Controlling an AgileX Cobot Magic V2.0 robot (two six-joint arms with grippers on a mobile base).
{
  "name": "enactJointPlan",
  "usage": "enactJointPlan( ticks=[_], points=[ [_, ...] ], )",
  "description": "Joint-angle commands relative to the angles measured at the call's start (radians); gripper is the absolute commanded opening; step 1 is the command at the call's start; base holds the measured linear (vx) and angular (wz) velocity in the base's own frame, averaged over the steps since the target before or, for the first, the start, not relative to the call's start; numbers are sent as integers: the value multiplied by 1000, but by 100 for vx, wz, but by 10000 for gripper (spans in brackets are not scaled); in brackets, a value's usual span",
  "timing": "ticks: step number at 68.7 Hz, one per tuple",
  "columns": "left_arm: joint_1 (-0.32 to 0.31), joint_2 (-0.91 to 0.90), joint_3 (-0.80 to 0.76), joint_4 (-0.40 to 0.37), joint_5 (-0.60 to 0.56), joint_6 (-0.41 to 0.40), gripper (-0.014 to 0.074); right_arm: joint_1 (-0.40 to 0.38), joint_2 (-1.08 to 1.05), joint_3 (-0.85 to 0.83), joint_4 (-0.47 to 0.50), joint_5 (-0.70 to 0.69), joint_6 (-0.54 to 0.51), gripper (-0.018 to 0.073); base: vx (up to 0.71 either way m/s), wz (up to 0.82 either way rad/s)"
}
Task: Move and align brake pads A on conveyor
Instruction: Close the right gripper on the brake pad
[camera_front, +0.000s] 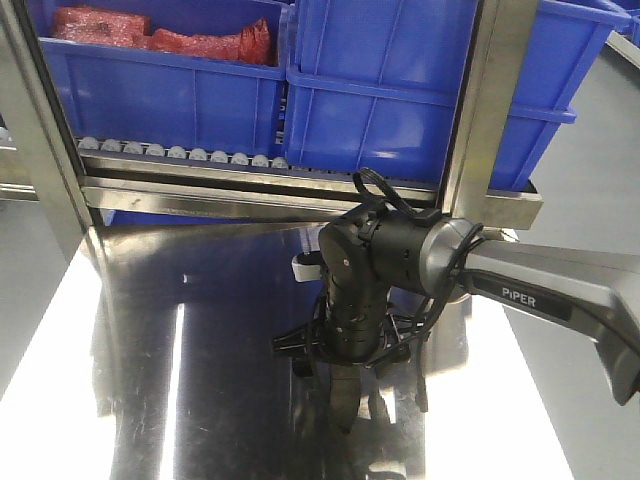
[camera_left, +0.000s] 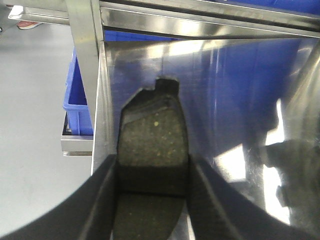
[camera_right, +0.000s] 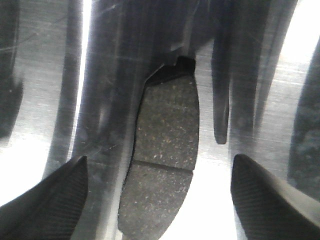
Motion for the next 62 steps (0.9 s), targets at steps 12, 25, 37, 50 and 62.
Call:
enactJointPlan(
  ticks=[12, 25, 37, 50, 62],
  points=[
    [0, 9, -28, 12, -86, -1, -6, -2, -10, -26, -12, 20, -12, 568, 0, 0],
    [0, 9, -28, 12, -86, -1, -6, 0, -7, -26, -12, 12, -12, 568, 0, 0],
    [0, 9, -28, 12, -86, -1, -6, 0, -14, -26, -17, 9, -12, 568, 0, 0],
    [0, 9, -28, 12, -86, -1, -6, 0, -20, -26, -18, -2, -12, 568, 0, 0],
    [0, 9, -28, 12, -86, -1, -6, 0, -20, -27, -19, -3, -15, 568, 0, 0]
  ],
)
